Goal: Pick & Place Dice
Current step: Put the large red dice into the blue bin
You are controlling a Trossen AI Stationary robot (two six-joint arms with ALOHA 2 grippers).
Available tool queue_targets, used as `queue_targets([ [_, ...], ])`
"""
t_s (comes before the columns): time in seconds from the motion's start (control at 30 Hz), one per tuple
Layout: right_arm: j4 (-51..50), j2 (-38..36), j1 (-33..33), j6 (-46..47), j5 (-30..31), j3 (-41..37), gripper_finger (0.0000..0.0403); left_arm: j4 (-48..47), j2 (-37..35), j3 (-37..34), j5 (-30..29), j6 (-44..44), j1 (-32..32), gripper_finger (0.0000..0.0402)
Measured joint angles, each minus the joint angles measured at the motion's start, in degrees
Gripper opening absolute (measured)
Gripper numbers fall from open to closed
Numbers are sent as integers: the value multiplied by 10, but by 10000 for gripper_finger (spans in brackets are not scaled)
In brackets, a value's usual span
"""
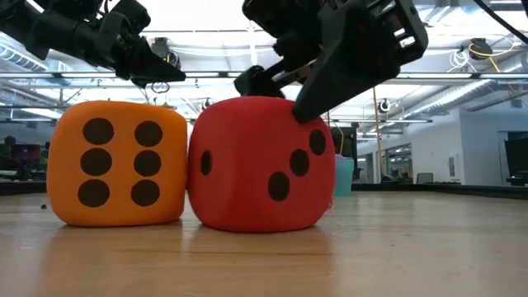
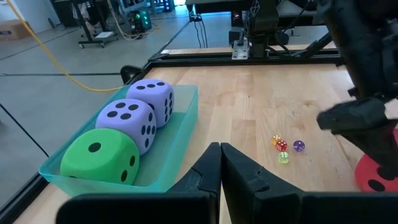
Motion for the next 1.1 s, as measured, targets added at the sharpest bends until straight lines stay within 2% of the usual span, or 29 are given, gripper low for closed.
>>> queue_targets([
  [0.37, 11, 5, 1, 3, -1, -1, 395, -5, 0, 0, 1, -2, 0, 21],
  [0.53, 4, -8, -7, 62, -3, -2, 394, -5, 0, 0, 1, -2, 0, 21],
  [0.8, -33, -130, -14, 76, 20, -2, 394, -5, 0, 0, 1, -2, 0, 21],
  [1.1, -146, -331, -15, 68, 166, -14, 393, -4, 0, 0, 4, -2, 0, 21],
])
